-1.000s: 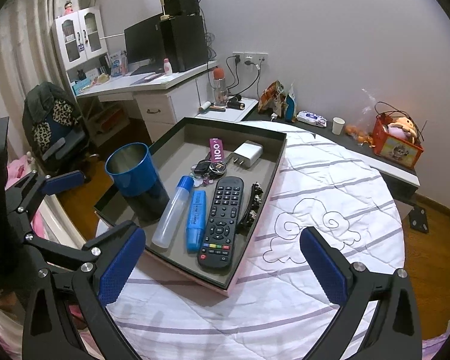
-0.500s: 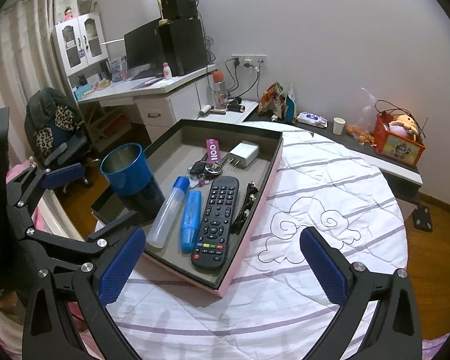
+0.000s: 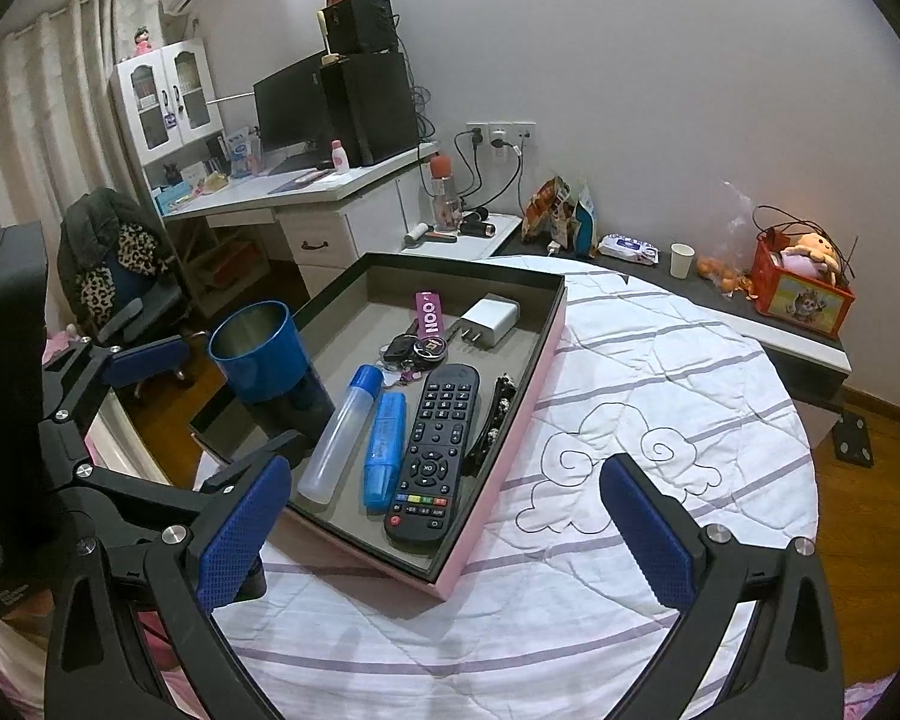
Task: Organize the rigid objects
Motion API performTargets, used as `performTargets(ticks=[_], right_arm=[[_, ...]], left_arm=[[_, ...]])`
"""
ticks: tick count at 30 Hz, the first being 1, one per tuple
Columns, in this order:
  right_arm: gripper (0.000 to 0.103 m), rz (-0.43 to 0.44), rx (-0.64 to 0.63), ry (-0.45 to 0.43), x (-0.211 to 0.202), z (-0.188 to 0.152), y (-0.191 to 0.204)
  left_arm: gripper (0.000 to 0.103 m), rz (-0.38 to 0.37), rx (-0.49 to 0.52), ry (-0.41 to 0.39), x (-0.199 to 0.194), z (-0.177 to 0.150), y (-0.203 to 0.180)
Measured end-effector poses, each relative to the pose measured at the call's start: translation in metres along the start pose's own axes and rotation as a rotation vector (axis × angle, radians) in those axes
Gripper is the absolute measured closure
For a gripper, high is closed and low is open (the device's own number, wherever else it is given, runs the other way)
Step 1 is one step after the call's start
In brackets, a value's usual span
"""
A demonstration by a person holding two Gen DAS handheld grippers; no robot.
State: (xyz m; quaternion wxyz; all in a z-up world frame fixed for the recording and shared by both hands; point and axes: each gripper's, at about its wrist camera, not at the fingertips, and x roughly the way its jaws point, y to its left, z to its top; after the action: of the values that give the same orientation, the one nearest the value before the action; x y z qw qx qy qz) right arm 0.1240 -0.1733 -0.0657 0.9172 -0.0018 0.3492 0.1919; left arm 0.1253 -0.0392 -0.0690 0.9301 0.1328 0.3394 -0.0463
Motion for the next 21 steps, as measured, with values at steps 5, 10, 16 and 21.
performTargets(ticks=[5, 10, 16, 21], right_arm=[[0.0, 0.004, 0.002, -0.001, 0.0, -0.0016, 0.0012], [0.0, 0.002, 0.0, -0.005, -0.0006, -0.0028, 0.0027], [0.0, -0.005, -0.006, -0.01, -0.0035, -0.0045, 0.0053], [0.0, -0.007, -0.002, -0.018, -0.0091, -0.0062, 0.0069]], left_arm=[[0.001, 0.003, -0.002, -0.002, -0.0006, -0.0003, -0.0005], [0.001, 0.002, -0.001, -0.003, -0.0008, -0.0004, -0.0008], [0.001, 0.002, -0.005, -0.006, -0.0019, -0.0011, -0.0013], [0.001, -0.001, -0.001, -0.006, -0.0045, -0.0018, -0.0024]])
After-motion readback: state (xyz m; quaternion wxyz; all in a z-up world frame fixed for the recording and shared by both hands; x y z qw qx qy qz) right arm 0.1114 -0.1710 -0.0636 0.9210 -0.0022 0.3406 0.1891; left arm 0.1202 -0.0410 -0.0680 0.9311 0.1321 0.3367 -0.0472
